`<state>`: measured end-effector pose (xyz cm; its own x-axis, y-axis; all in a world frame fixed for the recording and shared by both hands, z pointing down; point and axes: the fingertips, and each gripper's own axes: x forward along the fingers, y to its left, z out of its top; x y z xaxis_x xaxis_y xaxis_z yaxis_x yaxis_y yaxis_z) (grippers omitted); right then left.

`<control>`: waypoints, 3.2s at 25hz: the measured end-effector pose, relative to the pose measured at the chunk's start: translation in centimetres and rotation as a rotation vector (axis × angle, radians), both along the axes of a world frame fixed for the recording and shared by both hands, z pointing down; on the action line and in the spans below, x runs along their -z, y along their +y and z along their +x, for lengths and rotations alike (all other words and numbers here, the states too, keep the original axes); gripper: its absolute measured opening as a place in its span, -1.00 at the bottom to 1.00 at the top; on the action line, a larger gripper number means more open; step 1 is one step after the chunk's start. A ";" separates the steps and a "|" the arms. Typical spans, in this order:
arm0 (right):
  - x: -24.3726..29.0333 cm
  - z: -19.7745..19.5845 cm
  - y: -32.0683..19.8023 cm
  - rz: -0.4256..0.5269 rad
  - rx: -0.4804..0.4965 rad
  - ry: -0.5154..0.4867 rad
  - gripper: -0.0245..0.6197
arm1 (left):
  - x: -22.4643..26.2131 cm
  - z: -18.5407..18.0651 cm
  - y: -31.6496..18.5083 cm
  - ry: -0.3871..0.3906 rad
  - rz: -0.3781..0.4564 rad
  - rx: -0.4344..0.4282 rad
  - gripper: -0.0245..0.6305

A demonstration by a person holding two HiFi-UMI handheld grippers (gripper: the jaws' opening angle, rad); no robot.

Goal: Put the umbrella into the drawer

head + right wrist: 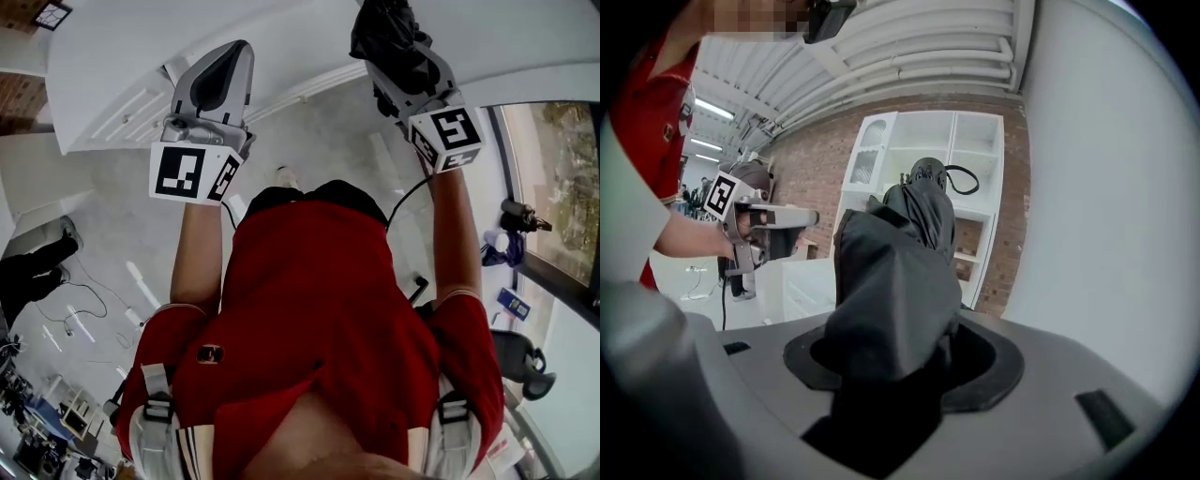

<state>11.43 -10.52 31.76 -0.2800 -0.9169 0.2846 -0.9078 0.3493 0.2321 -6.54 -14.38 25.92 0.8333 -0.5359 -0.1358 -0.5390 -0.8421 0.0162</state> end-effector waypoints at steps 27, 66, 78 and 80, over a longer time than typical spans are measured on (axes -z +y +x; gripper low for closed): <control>-14.7 6.6 -16.9 -0.336 0.445 0.252 -0.16 | -1.5 7.0 -12.4 -0.102 -0.064 0.335 -0.91; -33.4 7.9 -20.5 -1.027 0.360 0.429 -0.15 | -2.6 3.1 -18.3 -0.149 -0.116 0.467 -0.91; -35.9 8.1 -20.9 -1.121 0.169 0.327 -0.14 | -3.2 1.9 -18.3 -0.159 -0.129 0.484 -0.91; -36.3 8.3 -21.0 -1.134 0.146 0.312 -0.14 | -3.3 1.9 -18.3 -0.161 -0.130 0.484 -0.91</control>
